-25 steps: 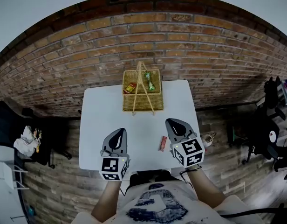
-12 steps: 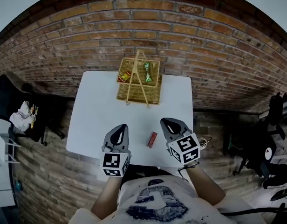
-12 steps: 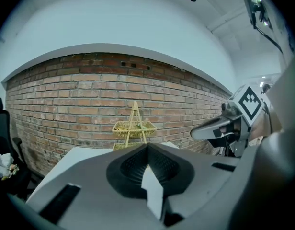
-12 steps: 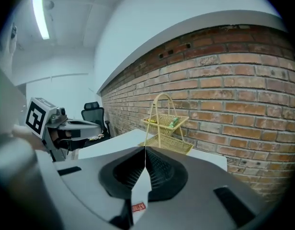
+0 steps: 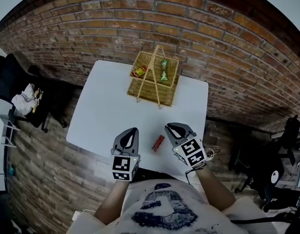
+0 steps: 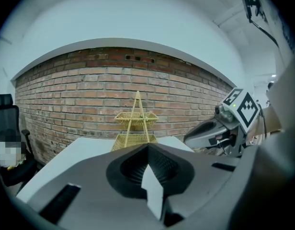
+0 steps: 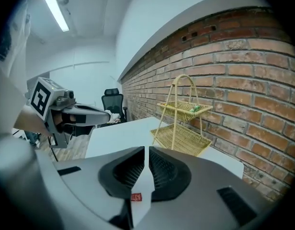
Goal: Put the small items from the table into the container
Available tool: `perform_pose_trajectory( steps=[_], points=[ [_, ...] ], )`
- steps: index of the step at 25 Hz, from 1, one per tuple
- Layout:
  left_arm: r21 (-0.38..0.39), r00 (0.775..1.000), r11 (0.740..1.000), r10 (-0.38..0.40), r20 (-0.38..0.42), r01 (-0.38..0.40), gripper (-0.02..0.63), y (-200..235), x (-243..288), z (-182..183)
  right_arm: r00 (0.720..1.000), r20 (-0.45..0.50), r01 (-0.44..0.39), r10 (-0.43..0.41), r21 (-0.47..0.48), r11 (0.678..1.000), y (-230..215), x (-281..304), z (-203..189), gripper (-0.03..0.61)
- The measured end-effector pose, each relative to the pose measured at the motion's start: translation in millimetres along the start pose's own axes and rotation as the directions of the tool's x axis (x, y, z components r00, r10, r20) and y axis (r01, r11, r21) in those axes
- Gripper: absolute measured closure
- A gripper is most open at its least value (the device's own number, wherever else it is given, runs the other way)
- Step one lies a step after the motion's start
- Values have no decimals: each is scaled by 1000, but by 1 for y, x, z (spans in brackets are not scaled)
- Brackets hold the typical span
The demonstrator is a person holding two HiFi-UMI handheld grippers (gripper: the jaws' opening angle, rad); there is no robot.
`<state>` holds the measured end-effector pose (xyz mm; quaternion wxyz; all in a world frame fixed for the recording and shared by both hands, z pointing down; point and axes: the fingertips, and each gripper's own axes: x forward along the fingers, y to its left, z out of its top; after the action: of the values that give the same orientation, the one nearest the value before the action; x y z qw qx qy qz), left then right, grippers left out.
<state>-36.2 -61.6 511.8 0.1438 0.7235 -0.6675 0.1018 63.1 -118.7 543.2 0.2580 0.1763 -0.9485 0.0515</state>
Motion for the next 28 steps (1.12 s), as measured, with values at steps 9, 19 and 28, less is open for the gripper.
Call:
perform_pose_trajectory(
  steps=[9,19,28],
  points=[
    [-4,999,1000,16,-32,-16,566,-3,3,-20,979,-108,-178,174,-27,984,10,23,-33,467],
    [-27,998,999,26,-58,-27,566,-8,10,-34,920,-193,-368,341,-125,921,35,37,-58,307],
    [-41,996,999,31,-86,-35,566,-10,16,-48,848,-353,-493,396,-251,833,50,49,-90,299]
  ],
)
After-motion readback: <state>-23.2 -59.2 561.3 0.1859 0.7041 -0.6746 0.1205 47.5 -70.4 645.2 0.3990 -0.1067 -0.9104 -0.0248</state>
